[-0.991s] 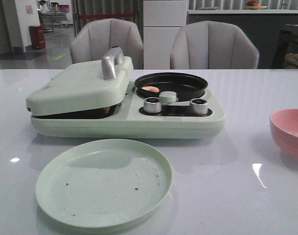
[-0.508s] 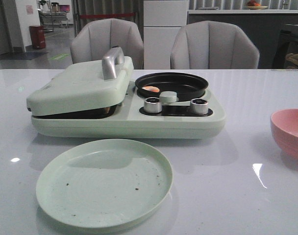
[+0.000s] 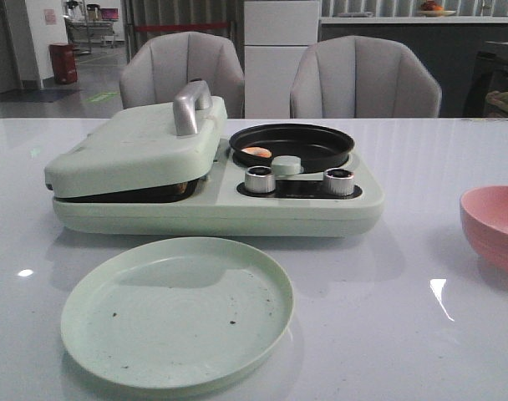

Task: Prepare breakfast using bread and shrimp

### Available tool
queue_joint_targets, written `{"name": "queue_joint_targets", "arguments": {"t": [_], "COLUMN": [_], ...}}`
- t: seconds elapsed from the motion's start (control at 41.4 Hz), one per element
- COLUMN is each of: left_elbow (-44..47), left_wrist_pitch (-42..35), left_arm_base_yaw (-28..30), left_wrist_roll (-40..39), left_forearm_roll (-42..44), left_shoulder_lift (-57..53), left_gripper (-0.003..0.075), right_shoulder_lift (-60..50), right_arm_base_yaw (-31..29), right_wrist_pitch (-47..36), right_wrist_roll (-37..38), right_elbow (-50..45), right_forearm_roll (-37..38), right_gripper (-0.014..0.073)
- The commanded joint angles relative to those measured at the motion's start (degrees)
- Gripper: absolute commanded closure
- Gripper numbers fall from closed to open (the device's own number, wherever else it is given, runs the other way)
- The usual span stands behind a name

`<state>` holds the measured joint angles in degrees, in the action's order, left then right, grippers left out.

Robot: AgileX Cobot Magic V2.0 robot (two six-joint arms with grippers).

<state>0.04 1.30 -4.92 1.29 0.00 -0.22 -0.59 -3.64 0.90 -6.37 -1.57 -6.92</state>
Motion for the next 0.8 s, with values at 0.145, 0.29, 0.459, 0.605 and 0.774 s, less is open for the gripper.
{"name": "queue_joint_targets", "arguments": {"t": [0.145,0.29,0.459,0.605,0.774], "left_elbow": [0.4,0.4,0.4,0.4,0.4], "left_wrist_pitch": [-5.2,-5.2,-5.2,-5.2,-5.2], "left_arm_base_yaw": [-0.4,-0.4,-0.4,-0.4,-0.4], "left_wrist_roll": [-0.6,-0.6,-0.6,-0.6,-0.6], "left_forearm_roll": [-0.5,-0.5,-0.5,-0.5,-0.5], "left_shoulder_lift": [-1.2,-1.2,-1.2,-1.2,-1.2], "left_gripper": [0.0619,0.0619,0.0619,0.0619,0.0619], "right_shoulder_lift": [-1.3,-1.3,-1.3,-1.3,-1.3], "right_arm_base_yaw": [-0.3,-0.3,-0.3,-0.3,-0.3], "right_wrist_pitch": [-5.3,-5.3,-4.8,-4.8,-4.8], "right_wrist_roll": [7.8,7.8,7.8,7.8,7.8], "right_elbow": [0.9,0.9,0.9,0.9,0.9], "right_forearm_roll": [8.3,8.1,8.1,8.1,8.1], "right_gripper": [0.0547,0.0547,0.0547,0.0547,0.0547]}}
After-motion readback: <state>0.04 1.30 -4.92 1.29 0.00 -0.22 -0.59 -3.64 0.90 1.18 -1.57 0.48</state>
